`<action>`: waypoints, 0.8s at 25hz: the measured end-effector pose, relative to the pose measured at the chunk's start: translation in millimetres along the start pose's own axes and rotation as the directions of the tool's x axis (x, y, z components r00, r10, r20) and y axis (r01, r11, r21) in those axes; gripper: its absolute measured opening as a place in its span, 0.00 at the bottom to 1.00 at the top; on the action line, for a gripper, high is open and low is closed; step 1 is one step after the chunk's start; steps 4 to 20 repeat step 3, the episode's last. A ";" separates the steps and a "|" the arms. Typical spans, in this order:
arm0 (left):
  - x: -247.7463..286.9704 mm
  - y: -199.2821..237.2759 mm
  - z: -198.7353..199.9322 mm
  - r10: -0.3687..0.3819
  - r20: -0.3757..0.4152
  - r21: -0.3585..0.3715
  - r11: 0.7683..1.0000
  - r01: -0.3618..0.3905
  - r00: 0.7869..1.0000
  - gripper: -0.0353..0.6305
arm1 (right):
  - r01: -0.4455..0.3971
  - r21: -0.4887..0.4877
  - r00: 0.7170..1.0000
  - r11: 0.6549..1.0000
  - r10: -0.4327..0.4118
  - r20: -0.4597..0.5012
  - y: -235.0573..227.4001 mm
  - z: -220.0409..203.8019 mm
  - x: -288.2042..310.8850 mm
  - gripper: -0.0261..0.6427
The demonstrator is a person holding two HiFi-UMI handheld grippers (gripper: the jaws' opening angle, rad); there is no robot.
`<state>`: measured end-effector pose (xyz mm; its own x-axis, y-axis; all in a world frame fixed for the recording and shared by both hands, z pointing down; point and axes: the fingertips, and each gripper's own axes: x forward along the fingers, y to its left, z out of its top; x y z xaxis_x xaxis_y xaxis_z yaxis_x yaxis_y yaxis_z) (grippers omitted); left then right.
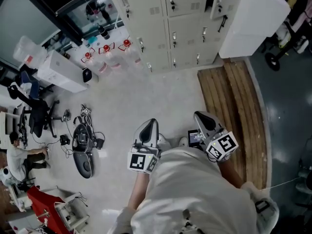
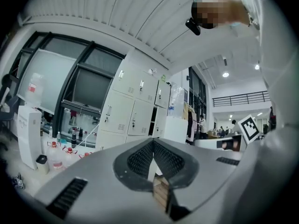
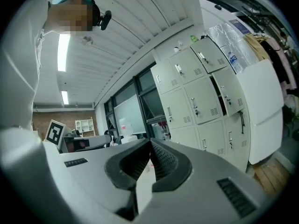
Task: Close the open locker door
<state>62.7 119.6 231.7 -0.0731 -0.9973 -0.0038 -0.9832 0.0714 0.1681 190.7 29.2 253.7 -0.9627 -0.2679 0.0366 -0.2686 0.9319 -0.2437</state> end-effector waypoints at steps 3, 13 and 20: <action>6.3 1.4 2.1 0.022 0.023 0.008 1.000 -0.022 1.000 0.06 | -0.010 -0.012 1.000 1.000 0.010 -0.004 -9.1 -0.7 2.4 0.08; 6.3 1.4 2.1 0.022 0.023 0.008 1.000 -0.022 1.000 0.06 | -0.010 -0.012 1.000 1.000 0.010 -0.004 -9.1 -0.7 2.4 0.08; 6.3 1.4 2.1 0.022 0.023 0.008 1.000 -0.022 1.000 0.06 | -0.010 -0.012 1.000 1.000 0.010 -0.004 -9.1 -0.7 2.4 0.08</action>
